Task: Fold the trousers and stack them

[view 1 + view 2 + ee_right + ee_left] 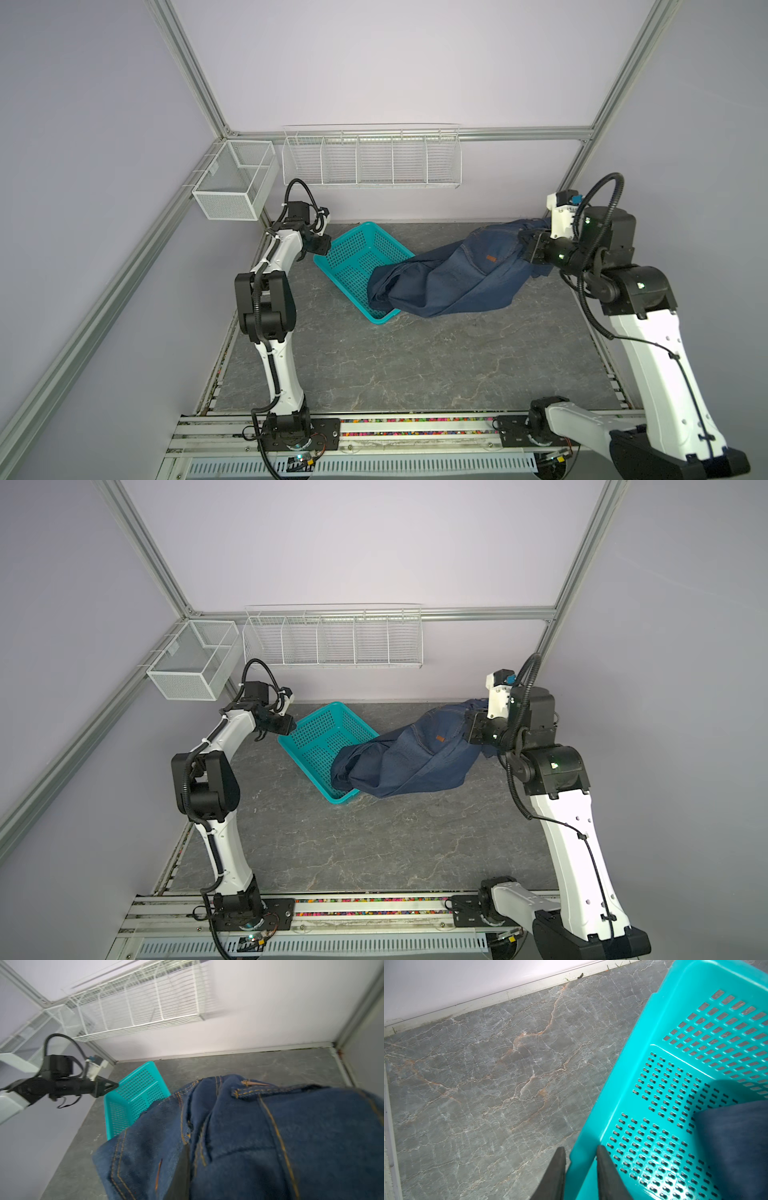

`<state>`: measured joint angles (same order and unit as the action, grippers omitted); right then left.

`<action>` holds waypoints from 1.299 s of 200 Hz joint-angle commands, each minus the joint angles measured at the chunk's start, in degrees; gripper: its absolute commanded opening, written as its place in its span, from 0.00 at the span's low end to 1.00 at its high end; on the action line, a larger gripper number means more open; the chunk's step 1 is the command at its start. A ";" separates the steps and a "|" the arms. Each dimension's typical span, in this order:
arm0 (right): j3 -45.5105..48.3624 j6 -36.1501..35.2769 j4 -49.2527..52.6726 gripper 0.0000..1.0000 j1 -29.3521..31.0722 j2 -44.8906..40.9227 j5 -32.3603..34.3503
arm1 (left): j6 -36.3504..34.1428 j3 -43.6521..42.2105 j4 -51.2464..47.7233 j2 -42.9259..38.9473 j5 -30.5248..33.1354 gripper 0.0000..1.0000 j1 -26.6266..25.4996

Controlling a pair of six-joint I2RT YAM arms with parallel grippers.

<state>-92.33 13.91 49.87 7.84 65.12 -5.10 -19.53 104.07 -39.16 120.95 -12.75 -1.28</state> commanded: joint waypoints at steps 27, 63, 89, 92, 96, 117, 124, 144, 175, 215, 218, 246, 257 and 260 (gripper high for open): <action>-6.17 -12.89 7.44 0.07 -4.14 -5.43 22.33 | 1.88 3.87 -6.26 5.32 8.98 0.24 0.23; -3.75 -18.72 8.86 0.07 -4.10 -7.49 28.76 | 5.83 4.91 -7.29 5.90 11.86 0.23 0.22; -0.04 -17.59 7.84 0.07 -3.61 -9.07 11.85 | 8.82 5.25 -7.46 5.57 10.78 0.23 0.14; 0.57 -17.21 7.55 0.07 -3.42 -9.21 9.92 | 9.23 5.45 -7.74 5.55 10.83 0.23 0.14; 1.32 -16.74 7.51 0.07 -3.03 -9.27 7.87 | 9.82 5.65 -8.04 5.53 10.96 0.23 0.14; 5.99 -15.92 7.57 0.07 0.95 -9.27 0.42 | 12.85 6.23 -10.10 5.41 12.85 0.23 0.14; 7.43 -16.63 8.36 0.07 3.43 -8.86 0.73 | 13.76 6.15 -10.73 5.18 13.28 0.23 0.14; 11.65 -20.31 11.55 0.07 14.08 -7.23 8.43 | 16.39 5.71 -12.22 4.44 14.65 0.23 0.05; 20.62 -22.03 5.84 0.07 23.69 -4.94 11.36 | 19.11 3.43 -12.34 1.84 12.82 0.24 -0.21; 27.32 -28.89 -2.51 0.18 27.04 4.85 4.12 | 22.25 0.98 -14.27 -0.60 12.23 0.24 -0.57; 27.30 -29.24 -3.02 0.24 26.99 5.65 3.73 | 22.32 0.65 -14.21 -0.82 12.29 0.24 -0.63; 24.24 -32.27 -6.04 0.82 26.50 11.97 -3.22 | 22.98 -2.25 -13.65 -2.40 11.78 0.24 -0.72; 24.74 -33.15 -10.58 0.92 26.19 13.93 -5.57 | 23.01 -2.94 -13.40 -2.50 11.76 0.24 -0.66; 25.08 -33.07 -12.16 0.94 26.12 14.62 -5.71 | 23.13 -3.07 -13.36 -2.48 11.71 0.24 -0.66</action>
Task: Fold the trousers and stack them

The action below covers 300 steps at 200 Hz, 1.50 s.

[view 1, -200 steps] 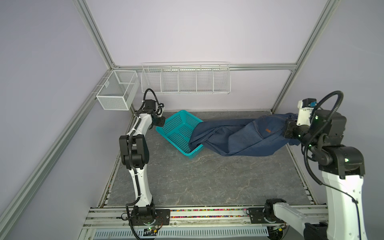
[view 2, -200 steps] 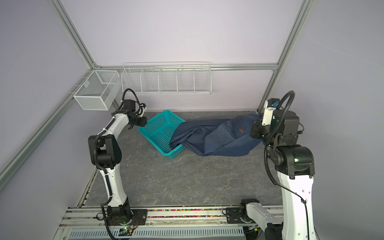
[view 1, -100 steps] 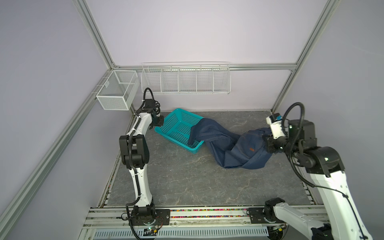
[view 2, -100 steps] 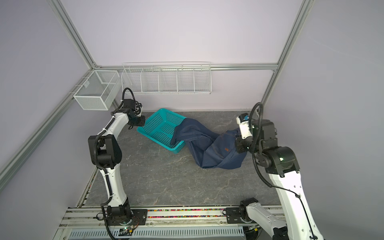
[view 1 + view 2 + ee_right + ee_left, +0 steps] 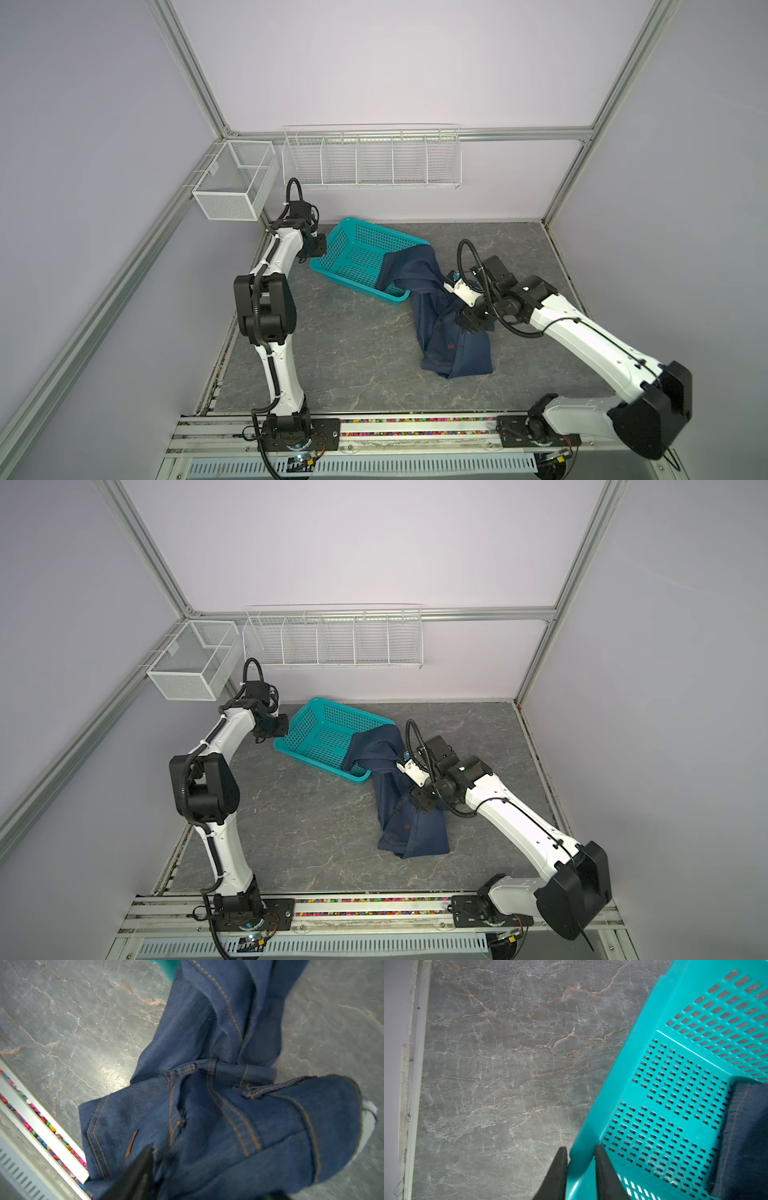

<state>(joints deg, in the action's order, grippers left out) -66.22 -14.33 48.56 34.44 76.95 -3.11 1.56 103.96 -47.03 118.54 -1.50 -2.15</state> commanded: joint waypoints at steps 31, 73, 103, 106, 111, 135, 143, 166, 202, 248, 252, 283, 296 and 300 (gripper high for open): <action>-0.17 0.70 -24.30 0.88 -3.45 11.63 -11.04 | 2.73 -2.74 -4.93 0.19 -0.17 0.23 0.31; -3.22 0.23 -31.67 0.88 -4.62 23.98 -5.12 | 5.84 -1.40 -3.42 1.77 -0.67 0.21 0.48; -5.98 1.14 -34.92 0.88 -4.73 31.02 -5.70 | 9.93 0.45 -2.19 3.32 -1.62 0.20 0.48; -6.16 1.34 -35.08 0.88 -4.82 31.55 -5.68 | 10.16 0.72 -2.15 3.57 -1.68 0.20 0.48; -6.64 1.73 -35.04 0.89 -4.98 32.40 -5.88 | 10.62 1.03 -2.04 3.71 -1.88 0.19 0.44; -7.66 4.89 -34.14 0.75 -7.13 35.53 -7.13 | 12.32 2.01 -1.41 4.64 -1.73 0.17 0.40; -7.41 5.97 -33.53 0.60 -7.71 35.61 -7.17 | 12.83 2.25 -1.25 4.98 -1.58 0.17 0.40; -3.20 8.03 -32.62 0.42 -8.35 31.30 -5.96 | 13.55 2.73 -0.83 5.89 -1.23 0.15 0.40; 1.61 14.45 -22.79 0.33 -9.01 21.82 -1.55 | 12.90 4.85 -1.87 7.84 -0.86 0.16 0.31; 13.64 22.24 -17.50 0.32 -10.74 3.77 1.26 | 8.07 6.35 -3.07 7.23 -4.43 0.32 0.31; 14.29 22.58 -17.26 0.32 -10.89 2.64 0.91 | 7.19 6.25 -3.01 6.95 -5.01 0.34 0.31; 17.65 23.88 -16.65 0.31 -12.01 -1.66 -1.48 | 3.47 4.29 -2.08 3.56 -8.81 0.48 0.81; 18.09 23.79 -17.07 0.30 -12.56 -1.60 -1.80 | 3.17 3.44 -1.91 1.90 -12.06 0.52 1.01; 18.08 23.69 -17.18 0.30 -12.81 -1.40 -1.82 | 3.03 2.93 -1.57 1.27 -13.12 0.53 0.93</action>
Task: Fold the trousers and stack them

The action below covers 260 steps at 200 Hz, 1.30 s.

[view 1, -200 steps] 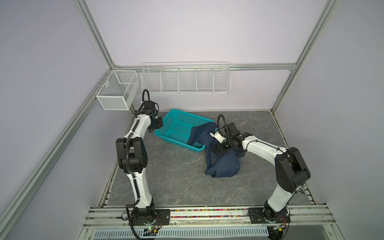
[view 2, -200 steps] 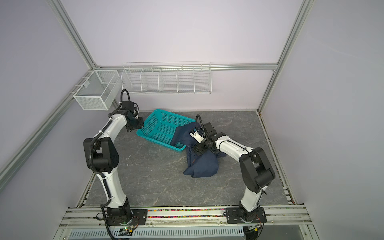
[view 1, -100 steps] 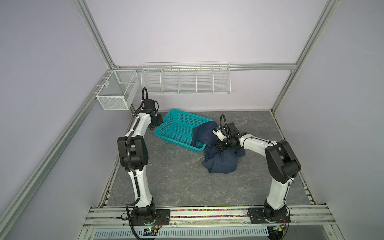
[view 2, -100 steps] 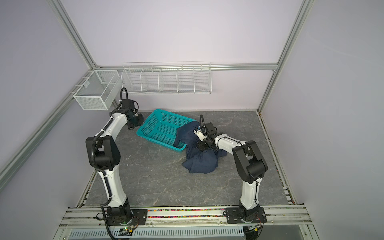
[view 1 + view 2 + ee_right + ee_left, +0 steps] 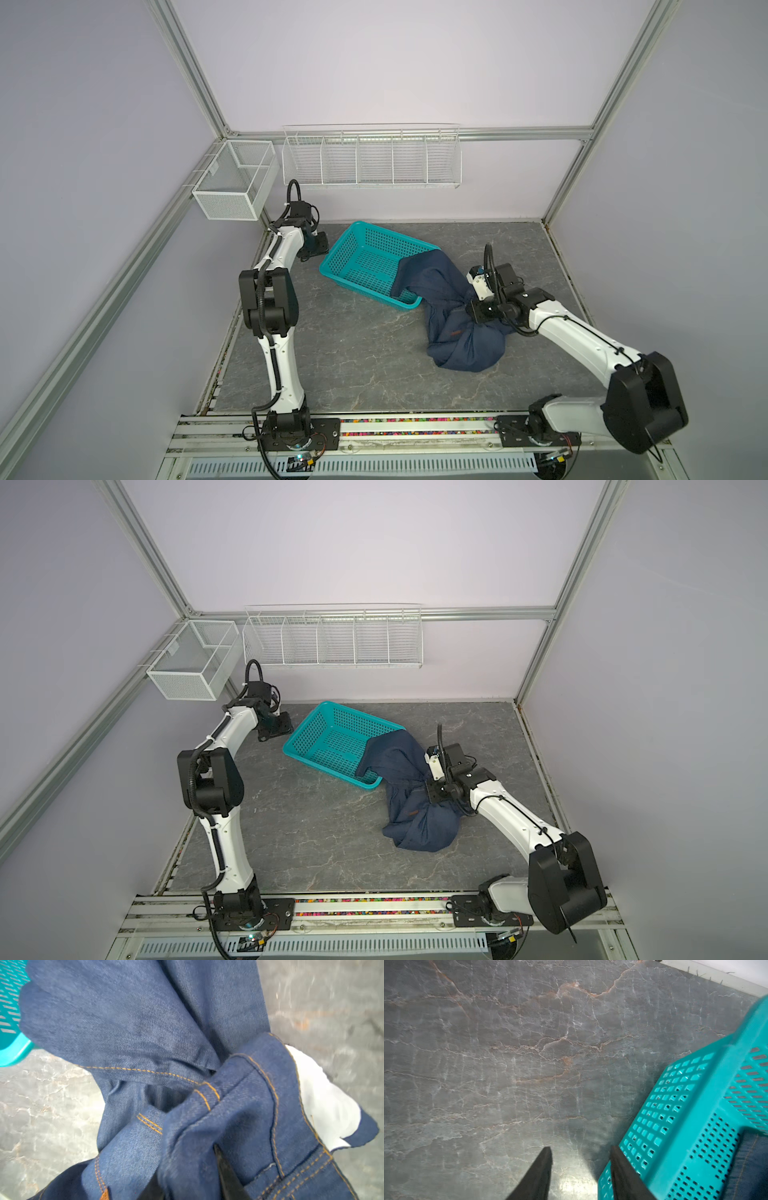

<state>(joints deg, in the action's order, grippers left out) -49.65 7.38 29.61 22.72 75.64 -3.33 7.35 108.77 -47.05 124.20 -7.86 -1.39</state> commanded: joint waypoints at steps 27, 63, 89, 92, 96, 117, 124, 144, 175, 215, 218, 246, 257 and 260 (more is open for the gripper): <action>0.86 1.20 0.30 0.29 -2.02 1.84 -2.92 | -5.08 -6.21 -0.12 -8.17 -10.82 0.58 -0.82; -0.36 0.55 -0.87 0.27 -2.02 5.08 -4.38 | -5.40 -10.27 4.22 -12.05 -14.01 0.59 -1.27; -0.36 0.35 -1.26 0.27 -1.99 6.12 -4.75 | -8.98 -10.05 1.19 -10.34 -13.61 0.60 -3.08; -0.36 0.31 -1.29 0.27 -2.00 6.10 -4.75 | -9.26 -9.73 0.49 -9.84 -13.02 0.59 -3.21; -0.36 0.33 -1.37 0.27 -1.98 6.22 -4.75 | -9.50 -9.41 -0.21 -9.22 -12.49 0.59 -3.27; -2.37 0.04 -0.96 0.26 -1.99 6.23 -5.55 | -9.83 -9.02 -0.65 -7.80 -10.05 0.56 -3.27; -2.55 -0.09 -0.69 0.25 -2.02 6.03 -5.82 | -9.94 -9.02 -0.42 -7.65 -8.94 0.55 -3.34; -3.16 -0.58 -0.09 0.26 -2.00 5.02 -5.90 | -10.68 -7.96 -0.99 -5.97 -6.92 0.51 -3.36; -4.38 -1.20 1.78 0.24 -1.99 3.05 -4.18 | -10.07 -5.85 -1.95 -4.15 -3.88 0.32 -3.45; -4.90 0.80 9.54 0.23 -3.55 -0.38 7.63 | -7.41 -3.79 -2.41 -3.26 1.93 0.25 -3.19; -4.67 1.07 10.12 0.23 -3.88 -1.07 8.76 | -7.30 -3.56 -2.54 -3.11 2.38 0.25 -3.12; -2.90 2.28 14.08 0.23 -7.71 -6.45 15.96 | -3.64 -2.99 -1.75 -3.06 5.76 0.23 -1.90; -2.66 2.43 15.85 0.23 -9.07 -8.52 18.57 | -2.42 -2.87 -1.02 -3.02 6.52 0.22 -1.28; -2.57 2.57 16.18 0.23 -9.45 -9.11 19.07 | -2.30 -2.79 -0.76 -3.02 6.59 0.22 -1.18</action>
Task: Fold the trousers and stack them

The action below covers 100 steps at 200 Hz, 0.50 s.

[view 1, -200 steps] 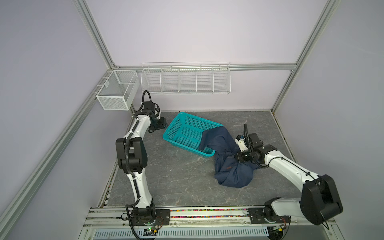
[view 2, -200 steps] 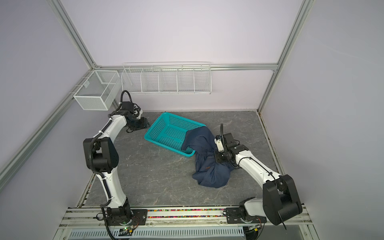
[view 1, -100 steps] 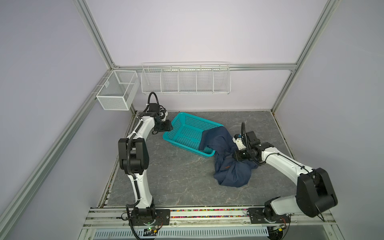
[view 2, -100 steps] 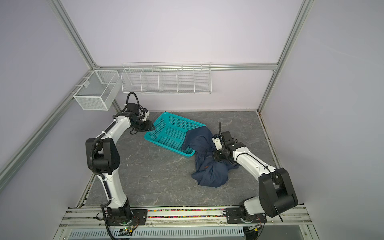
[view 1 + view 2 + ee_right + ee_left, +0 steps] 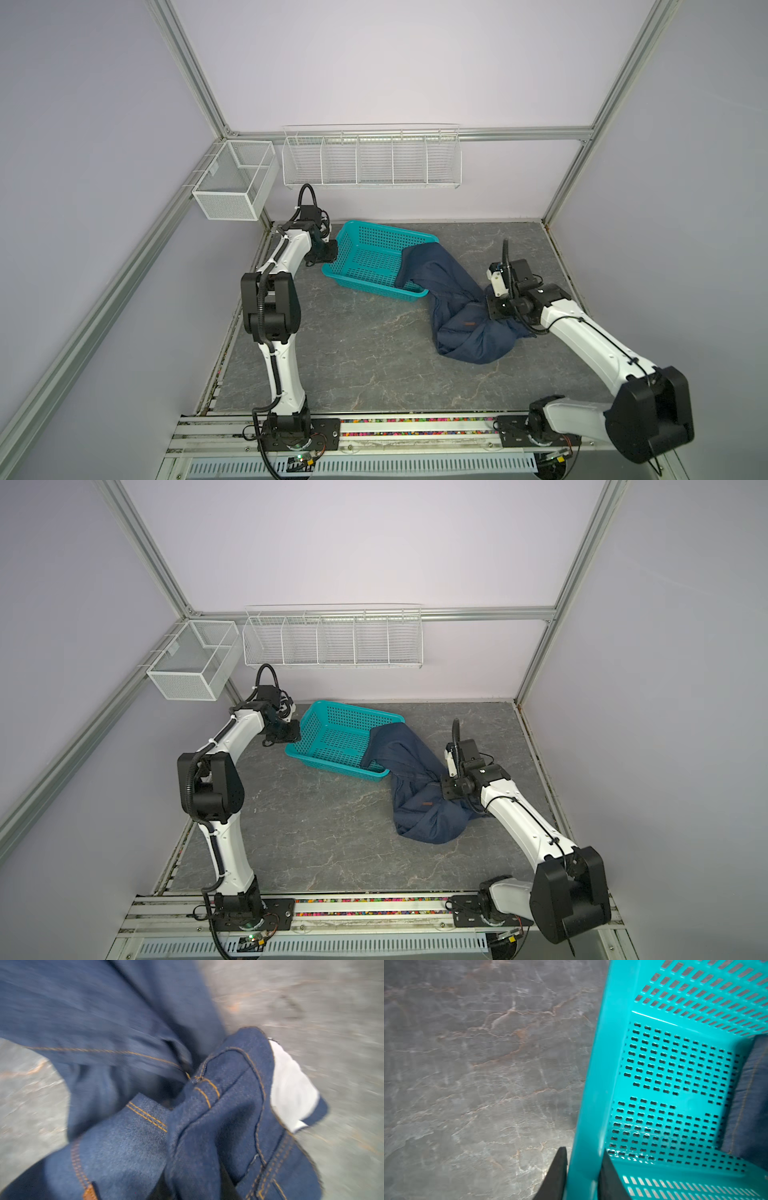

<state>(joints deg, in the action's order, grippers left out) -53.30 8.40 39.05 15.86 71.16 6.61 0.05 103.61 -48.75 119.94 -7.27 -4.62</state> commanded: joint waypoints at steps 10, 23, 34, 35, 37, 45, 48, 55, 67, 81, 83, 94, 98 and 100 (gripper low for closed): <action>1.34 2.34 7.33 0.23 -3.72 -6.53 8.86 | 5.39 2.81 1.68 1.56 6.41 0.22 2.32; 1.70 3.02 7.61 0.22 -6.14 -8.38 9.28 | 6.55 4.66 1.11 2.97 7.81 0.22 2.73; 1.58 3.68 8.22 0.21 -6.74 -8.96 9.54 | 7.43 6.70 0.17 4.62 8.89 0.23 3.19; 1.55 3.75 8.27 0.22 -6.82 -9.03 9.55 | 7.64 6.82 0.07 4.70 9.00 0.22 3.25; 1.46 3.95 8.51 0.22 -7.07 -9.10 9.56 | 7.85 7.14 -0.05 5.06 9.22 0.23 3.29; 1.08 4.59 9.34 0.21 -7.61 -9.48 9.72 | 8.86 7.98 -0.11 5.69 9.82 0.23 3.77; 0.88 4.75 9.60 0.21 -7.67 -9.68 9.81 | 9.23 8.22 0.02 5.97 10.00 0.23 3.89; 0.46 4.62 9.97 0.21 -7.77 -10.40 9.78 | 9.84 8.65 0.37 6.24 10.37 0.23 4.08; -0.47 3.09 9.53 0.22 -7.69 -10.88 6.81 | 9.67 9.76 0.87 6.86 9.37 0.23 4.10; -0.31 0.84 5.41 0.25 -7.17 -9.55 -1.27 | 9.05 10.68 1.36 7.64 7.12 0.23 4.01; -0.15 0.52 4.42 0.26 -6.74 -8.96 -2.54 | 8.97 10.90 1.26 7.84 7.01 0.23 4.01; -0.45 -2.45 1.38 0.30 -4.71 -6.52 -5.42 | 9.00 12.24 0.16 8.70 7.08 0.24 3.96; -1.15 -4.18 0.53 0.33 -3.12 -4.73 -6.20 | 9.00 12.64 -0.24 8.97 7.05 0.24 3.99; -1.39 -4.49 0.47 0.34 -2.85 -4.32 -6.41 | 9.00 12.84 -0.34 9.10 7.08 0.24 4.00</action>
<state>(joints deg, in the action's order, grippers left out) -52.71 10.00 45.15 9.04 62.19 9.47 6.24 112.77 -48.31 126.93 -2.37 -1.13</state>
